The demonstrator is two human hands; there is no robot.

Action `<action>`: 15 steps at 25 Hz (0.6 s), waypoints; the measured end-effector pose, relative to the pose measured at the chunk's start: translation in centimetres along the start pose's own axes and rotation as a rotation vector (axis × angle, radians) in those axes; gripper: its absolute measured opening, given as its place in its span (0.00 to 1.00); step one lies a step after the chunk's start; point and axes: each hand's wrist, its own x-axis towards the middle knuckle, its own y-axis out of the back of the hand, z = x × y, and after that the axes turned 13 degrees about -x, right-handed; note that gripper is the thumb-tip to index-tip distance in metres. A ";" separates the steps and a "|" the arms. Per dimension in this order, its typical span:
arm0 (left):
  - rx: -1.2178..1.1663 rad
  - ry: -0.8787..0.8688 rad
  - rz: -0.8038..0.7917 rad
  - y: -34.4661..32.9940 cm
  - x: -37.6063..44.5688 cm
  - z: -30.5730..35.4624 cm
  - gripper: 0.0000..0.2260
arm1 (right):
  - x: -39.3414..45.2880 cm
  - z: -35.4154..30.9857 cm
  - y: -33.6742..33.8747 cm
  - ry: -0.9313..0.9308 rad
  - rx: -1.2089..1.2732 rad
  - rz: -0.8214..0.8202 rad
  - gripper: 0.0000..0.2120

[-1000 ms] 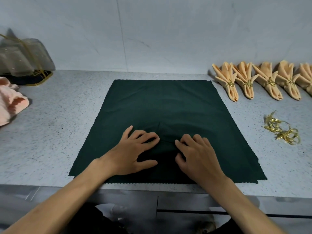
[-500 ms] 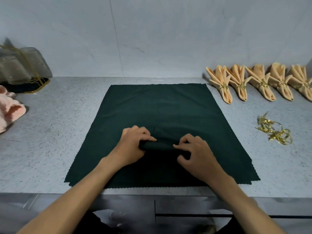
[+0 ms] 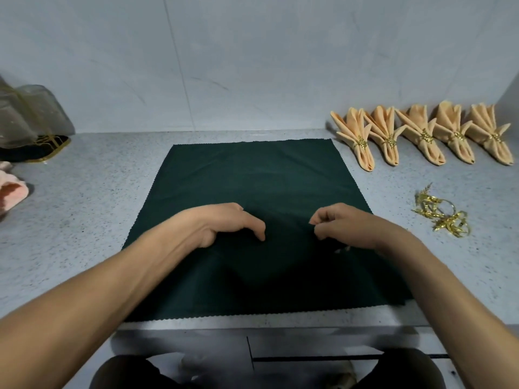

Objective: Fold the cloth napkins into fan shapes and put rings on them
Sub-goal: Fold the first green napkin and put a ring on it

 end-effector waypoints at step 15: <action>1.059 -0.954 0.339 -5.1 3.3 -4.7 0.23 | 1.6 -0.1 -10.9 0.099 -0.625 0.411 0.40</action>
